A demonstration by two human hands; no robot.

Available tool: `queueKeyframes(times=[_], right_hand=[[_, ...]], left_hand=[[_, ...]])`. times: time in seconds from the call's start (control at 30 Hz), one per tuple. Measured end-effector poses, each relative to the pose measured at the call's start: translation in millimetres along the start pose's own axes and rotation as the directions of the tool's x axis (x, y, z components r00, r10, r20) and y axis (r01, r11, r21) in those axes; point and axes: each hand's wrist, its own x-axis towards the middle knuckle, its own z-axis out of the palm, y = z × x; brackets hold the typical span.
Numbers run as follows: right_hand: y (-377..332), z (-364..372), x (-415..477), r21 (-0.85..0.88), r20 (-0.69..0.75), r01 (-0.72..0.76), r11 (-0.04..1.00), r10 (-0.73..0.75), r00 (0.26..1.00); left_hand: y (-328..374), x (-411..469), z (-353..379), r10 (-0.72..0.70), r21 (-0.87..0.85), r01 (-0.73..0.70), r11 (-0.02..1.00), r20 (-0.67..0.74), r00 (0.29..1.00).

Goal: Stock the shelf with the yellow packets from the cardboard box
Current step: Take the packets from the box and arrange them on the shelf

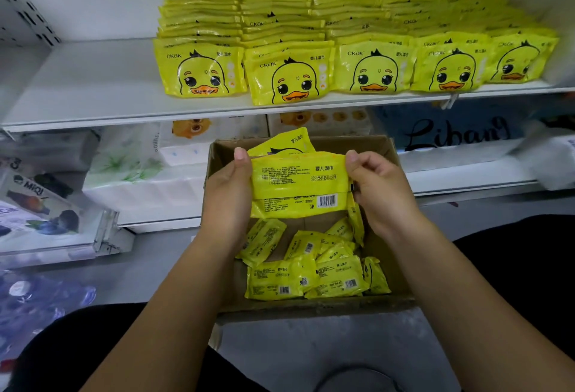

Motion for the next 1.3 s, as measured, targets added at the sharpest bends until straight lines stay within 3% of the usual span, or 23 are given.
queueKeyframes(times=[0.17,0.37,0.47,0.57,0.63,0.73,0.87,1.13,1.3], right_hand=[[-16.5,-4.3,3.0,-0.05,-0.007,0.086,0.995,-0.086,0.996],[-12.0,7.7,-3.9,0.084,-0.052,0.026,0.996,-0.022,0.998],[-2.6,8.8,-10.2,0.188,0.089,-0.065,0.98,0.049,0.995],[4.4,2.2,-18.5,0.08,0.249,-0.128,0.989,0.105,0.963],[8.2,1.1,-18.6,0.054,0.222,-0.087,0.995,0.073,0.972],[4.8,0.5,-11.6,0.172,0.098,-0.068,0.983,0.051,0.994],[-4.0,-4.4,-5.8,0.249,0.06,-0.074,0.966,0.061,0.996],[-0.3,-4.9,-8.8,0.349,0.114,-0.114,0.93,0.079,0.99],[-2.7,-6.7,-9.9,0.374,0.185,-0.154,0.914,0.089,0.979]], left_hand=[[3.6,2.1,-0.2,-0.014,-0.087,0.016,0.996,0.025,1.0],[3.5,7.2,-0.8,-0.01,-0.128,0.011,0.992,0.01,1.0],[3.3,10.3,-3.6,-0.07,-0.182,0.064,0.981,-0.025,0.997],[3.6,11.4,-5.5,-0.115,-0.236,0.11,0.966,-0.008,0.993],[3.5,11.5,-3.7,-0.152,-0.272,0.153,0.95,0.022,0.988],[2.7,10.2,0.7,-0.221,-0.33,0.236,0.914,0.082,0.972],[-10.8,5.4,2.8,-0.207,-0.108,0.218,0.97,0.104,0.973],[-14.9,7.3,3.7,-0.194,-0.169,0.211,0.963,0.112,0.974],[-14.4,11.9,2.0,-0.15,-0.252,0.155,0.955,0.04,0.988]])
